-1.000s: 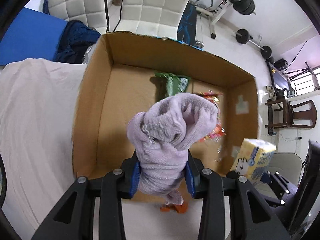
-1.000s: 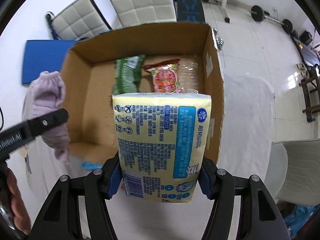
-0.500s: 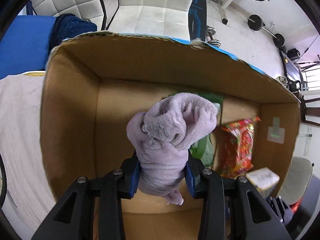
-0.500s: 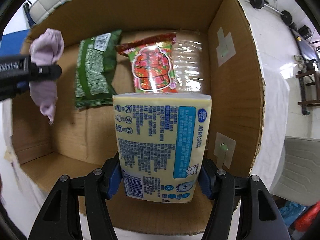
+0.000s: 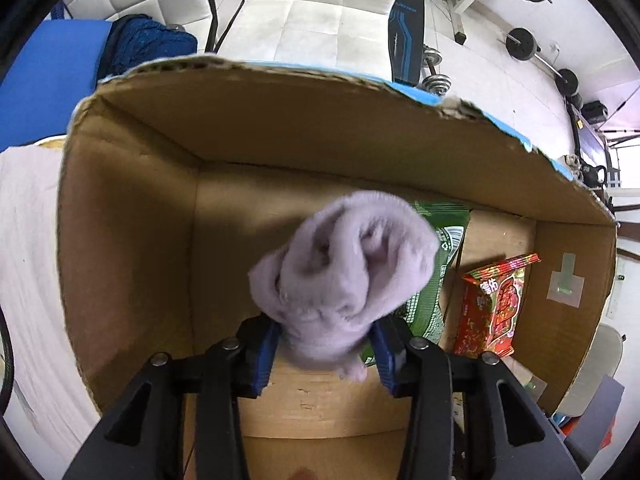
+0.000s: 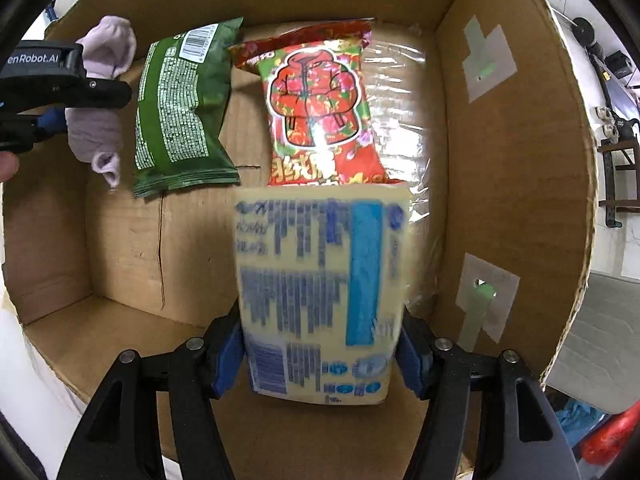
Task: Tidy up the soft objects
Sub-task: 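Carry the sock and carton into the box and release both, then grasp the blue ice-pop stick with the left tool while the right grasps the orange bag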
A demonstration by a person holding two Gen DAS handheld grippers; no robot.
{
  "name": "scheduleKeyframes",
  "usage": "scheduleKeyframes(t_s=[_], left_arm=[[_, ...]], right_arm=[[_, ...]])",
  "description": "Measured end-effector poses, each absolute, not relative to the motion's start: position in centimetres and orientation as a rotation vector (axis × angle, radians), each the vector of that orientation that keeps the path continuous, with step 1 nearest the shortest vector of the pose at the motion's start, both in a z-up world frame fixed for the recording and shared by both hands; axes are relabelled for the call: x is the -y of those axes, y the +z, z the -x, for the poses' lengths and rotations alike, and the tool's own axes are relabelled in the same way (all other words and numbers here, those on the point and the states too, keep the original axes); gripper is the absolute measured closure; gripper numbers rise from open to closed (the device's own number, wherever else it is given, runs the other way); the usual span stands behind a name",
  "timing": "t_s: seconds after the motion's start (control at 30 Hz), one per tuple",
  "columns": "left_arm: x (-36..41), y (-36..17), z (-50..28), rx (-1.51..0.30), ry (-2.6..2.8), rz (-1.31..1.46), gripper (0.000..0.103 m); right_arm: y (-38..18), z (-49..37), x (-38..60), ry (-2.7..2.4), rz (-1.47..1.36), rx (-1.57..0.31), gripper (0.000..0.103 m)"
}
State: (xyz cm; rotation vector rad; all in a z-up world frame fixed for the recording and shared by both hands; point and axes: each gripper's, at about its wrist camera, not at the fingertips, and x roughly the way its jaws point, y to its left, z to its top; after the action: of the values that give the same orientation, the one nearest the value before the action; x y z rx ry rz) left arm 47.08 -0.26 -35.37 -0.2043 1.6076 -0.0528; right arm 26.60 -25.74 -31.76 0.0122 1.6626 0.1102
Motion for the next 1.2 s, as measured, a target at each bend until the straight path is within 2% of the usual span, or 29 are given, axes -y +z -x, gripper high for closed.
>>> scheduleKeyframes(t_s=[0.1,0.27,0.3,0.33,0.4,0.47,0.5,0.97,1.2], left_arm=[[-0.3,-34.6,-46.8,-1.585,-0.029,0.213,0.052],[-0.7,-32.2,-45.8,-1.532,-0.025,0.212,0.039],[-0.8,-31.7,-45.4,-1.518,-0.026,0.206,0.034],[-0.8,-30.9,-45.0,-1.503,-0.026,0.199,0.025],[-0.8,-29.5,-43.7,-1.476,-0.024,0.181,0.014],[-0.6,-28.1,-42.3,-1.438,-0.023,0.155,0.011],[-0.5,-27.5,-41.5,-1.419,-0.023,0.136,0.008],[0.4,-20.9,-29.9,-1.184,0.013,0.086,0.007],[1.2,-18.9,-26.1,-1.144,0.018,0.061,0.007]], right_arm=[[-31.2,-26.5,25.6,0.104,-0.002,-1.646,0.034],[-29.6,-26.5,25.1,0.117,0.006,-1.608,0.017],[-29.1,-26.4,25.0,0.111,0.01,-1.591,0.009],[-28.5,-26.3,25.0,0.107,0.01,-1.572,0.006],[-27.4,-26.4,25.3,0.104,-0.002,-1.548,0.006],[-26.2,-26.1,25.3,0.089,-0.012,-1.521,0.004],[-25.6,-26.2,25.4,0.082,-0.013,-1.504,0.0],[-17.7,-21.9,26.2,0.057,-0.025,-1.323,0.0],[-14.1,-18.7,26.7,0.054,-0.062,-1.239,0.0]])
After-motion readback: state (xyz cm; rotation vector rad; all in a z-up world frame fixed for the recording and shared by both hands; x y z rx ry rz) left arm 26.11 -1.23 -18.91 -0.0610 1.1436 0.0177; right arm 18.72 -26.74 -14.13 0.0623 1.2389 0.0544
